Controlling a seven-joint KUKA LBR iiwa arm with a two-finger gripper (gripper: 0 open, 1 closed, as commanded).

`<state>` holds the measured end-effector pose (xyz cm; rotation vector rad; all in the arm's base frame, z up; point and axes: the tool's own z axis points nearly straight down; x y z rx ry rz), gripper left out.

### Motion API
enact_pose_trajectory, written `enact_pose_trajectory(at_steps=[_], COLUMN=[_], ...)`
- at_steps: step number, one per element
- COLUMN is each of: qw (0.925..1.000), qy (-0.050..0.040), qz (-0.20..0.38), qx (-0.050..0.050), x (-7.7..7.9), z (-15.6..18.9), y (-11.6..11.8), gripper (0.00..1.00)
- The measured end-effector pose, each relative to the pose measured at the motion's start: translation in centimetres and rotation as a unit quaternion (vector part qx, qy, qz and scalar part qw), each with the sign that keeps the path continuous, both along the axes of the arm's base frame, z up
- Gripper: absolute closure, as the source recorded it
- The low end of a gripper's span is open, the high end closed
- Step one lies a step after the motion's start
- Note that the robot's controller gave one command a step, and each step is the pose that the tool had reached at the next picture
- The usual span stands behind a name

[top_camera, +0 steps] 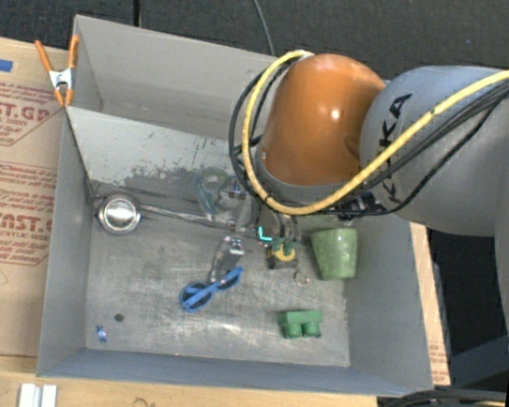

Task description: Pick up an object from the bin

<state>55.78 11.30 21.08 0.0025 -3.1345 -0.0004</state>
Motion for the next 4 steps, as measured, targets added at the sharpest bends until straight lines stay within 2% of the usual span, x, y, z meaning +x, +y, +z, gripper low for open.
enact_pose_trajectory(at_steps=[1,2,3,4], qw=[0.9923,0.9924,0.9924,0.9655], qy=[0.0000,-0.0036,-0.0033,-0.0045], qz=[0.123,0.123,0.123,0.260], qx=[0.000,0.001,0.001,0.000], x=[-1.5,-1.3,-1.3,-1.4], z=[-12.6,-12.3,-12.3,-8.1], y=[-2.8,-2.8,-2.8,-7.5], gripper=[0.00,1.00,0.00,0.00])
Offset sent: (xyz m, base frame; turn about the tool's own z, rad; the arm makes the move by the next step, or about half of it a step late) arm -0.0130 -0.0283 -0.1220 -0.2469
